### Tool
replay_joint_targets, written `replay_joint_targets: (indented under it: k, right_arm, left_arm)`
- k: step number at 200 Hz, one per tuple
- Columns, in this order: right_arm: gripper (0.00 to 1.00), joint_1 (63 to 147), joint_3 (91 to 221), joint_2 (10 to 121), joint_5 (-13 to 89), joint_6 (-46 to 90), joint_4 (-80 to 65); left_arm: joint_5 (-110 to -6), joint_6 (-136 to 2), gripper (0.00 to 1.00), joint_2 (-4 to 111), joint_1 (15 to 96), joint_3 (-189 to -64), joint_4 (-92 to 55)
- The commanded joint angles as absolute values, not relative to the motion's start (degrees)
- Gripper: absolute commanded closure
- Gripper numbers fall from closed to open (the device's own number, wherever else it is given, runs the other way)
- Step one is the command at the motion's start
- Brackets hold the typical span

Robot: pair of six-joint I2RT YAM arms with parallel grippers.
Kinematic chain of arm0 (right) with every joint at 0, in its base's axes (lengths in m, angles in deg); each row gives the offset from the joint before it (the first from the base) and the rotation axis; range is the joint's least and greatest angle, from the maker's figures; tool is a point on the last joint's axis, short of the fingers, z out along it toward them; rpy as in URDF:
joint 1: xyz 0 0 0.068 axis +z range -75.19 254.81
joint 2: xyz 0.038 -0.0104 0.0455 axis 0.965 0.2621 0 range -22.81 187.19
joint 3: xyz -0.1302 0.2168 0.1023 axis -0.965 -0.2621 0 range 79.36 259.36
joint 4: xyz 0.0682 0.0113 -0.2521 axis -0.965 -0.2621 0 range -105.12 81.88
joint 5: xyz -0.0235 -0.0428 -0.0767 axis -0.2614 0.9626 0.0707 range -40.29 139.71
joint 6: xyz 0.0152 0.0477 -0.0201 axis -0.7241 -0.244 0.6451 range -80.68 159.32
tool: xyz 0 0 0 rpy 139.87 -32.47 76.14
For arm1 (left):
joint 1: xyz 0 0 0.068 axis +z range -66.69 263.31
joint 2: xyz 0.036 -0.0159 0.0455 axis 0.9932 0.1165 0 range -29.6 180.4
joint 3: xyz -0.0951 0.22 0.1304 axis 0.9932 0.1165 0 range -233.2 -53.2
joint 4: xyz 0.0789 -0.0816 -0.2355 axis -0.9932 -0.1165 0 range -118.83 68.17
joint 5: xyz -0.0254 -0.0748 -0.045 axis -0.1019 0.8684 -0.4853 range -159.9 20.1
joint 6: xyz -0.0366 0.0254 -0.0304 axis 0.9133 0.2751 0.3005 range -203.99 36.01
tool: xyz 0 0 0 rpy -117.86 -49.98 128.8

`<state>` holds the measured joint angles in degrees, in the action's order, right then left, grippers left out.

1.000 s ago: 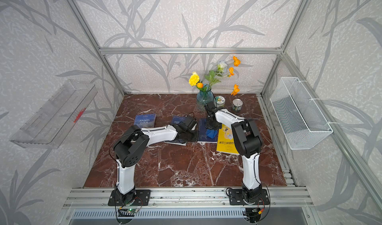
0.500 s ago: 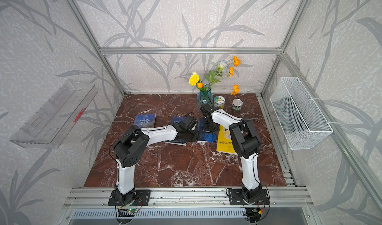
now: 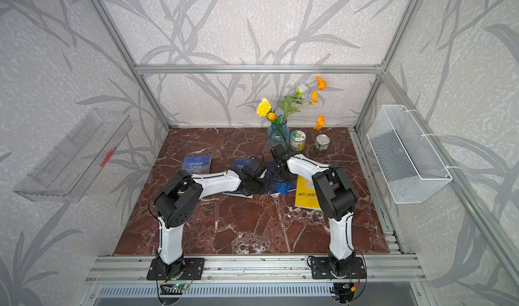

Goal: Wipe the cover of the book
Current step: Wipe the dirt from the cover of the book.

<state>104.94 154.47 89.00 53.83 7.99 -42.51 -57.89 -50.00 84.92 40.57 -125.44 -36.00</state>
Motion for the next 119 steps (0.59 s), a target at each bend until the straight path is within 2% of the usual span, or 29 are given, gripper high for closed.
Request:
replay_joint_targets:
  k: [1,49,84,119]
  right_arm:
    - [0.94,106.01,147.48,91.54,51.45,6.32,-47.92]
    - [0.94,101.51,160.42,99.95,49.29,7.29,-51.43]
    - [0.95,101.28,174.13,109.36,49.34,8.26,-58.54]
    - [0.95,103.02,170.24,107.37,49.52,7.39,-56.49]
  left_arm:
    - [-58.25,-50.82,0.98,86.33,40.33,-124.01,-42.16]
    - [-58.4,-51.12,0.98,86.53,40.44,-124.34,-42.86]
    - [-60.55,-52.09,0.98,87.33,40.77,-125.69,-44.37]
    - [-60.43,-52.0,0.98,86.18,40.88,-124.59,-43.42]
